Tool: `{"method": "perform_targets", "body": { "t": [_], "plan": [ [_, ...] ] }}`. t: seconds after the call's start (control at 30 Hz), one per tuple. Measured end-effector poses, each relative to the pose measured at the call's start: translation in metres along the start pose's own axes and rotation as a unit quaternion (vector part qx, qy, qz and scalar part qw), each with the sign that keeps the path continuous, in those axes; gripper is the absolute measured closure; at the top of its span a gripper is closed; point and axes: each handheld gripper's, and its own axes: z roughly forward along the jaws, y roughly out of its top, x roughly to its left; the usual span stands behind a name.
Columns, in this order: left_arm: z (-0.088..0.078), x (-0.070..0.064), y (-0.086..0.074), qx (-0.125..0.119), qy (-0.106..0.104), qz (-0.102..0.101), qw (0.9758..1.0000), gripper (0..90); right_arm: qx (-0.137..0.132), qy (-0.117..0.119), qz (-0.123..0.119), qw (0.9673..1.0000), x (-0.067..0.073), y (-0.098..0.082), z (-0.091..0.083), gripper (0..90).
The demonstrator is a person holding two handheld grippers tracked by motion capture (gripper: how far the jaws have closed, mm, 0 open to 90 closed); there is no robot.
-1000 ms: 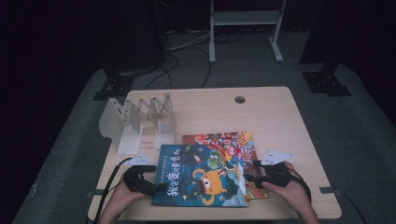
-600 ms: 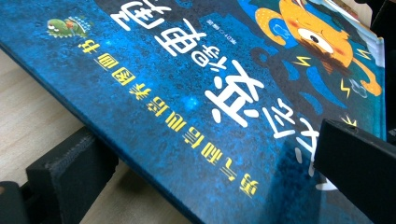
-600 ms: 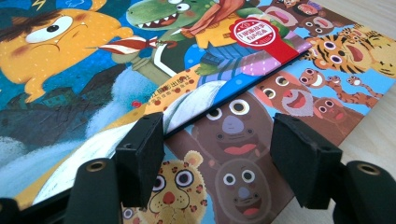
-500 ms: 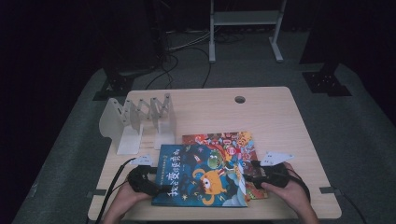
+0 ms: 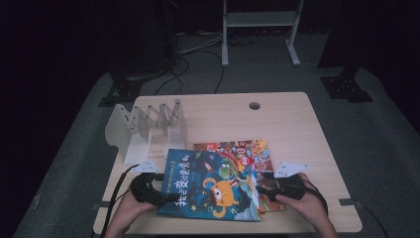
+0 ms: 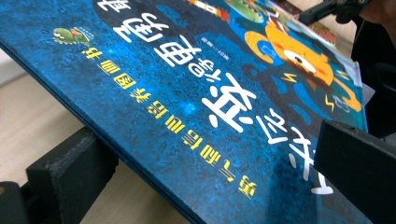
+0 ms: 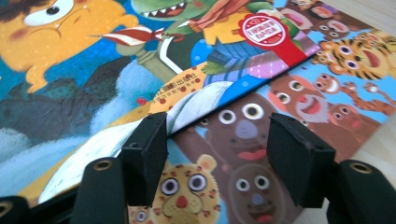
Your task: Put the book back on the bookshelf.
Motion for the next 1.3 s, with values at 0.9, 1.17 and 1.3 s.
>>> {"method": "perform_targets", "body": {
  "t": [0.9,1.17,1.3],
  "plan": [
    [-0.048,-0.02,0.092,0.005,0.002,0.064,0.998,2.4,0.008,0.042,-0.03,0.9986,0.026,0.013,0.013,38.7],
    [-0.053,-0.008,0.117,0.033,0.007,0.069,0.9971,14.8,0.015,0.041,-0.03,0.9986,0.035,0.021,0.02,39.5],
    [-0.056,-0.003,0.129,0.054,0.012,0.061,0.9966,26.9,0.014,0.037,-0.028,0.9988,0.04,0.025,0.025,39.3]
  ]
}}
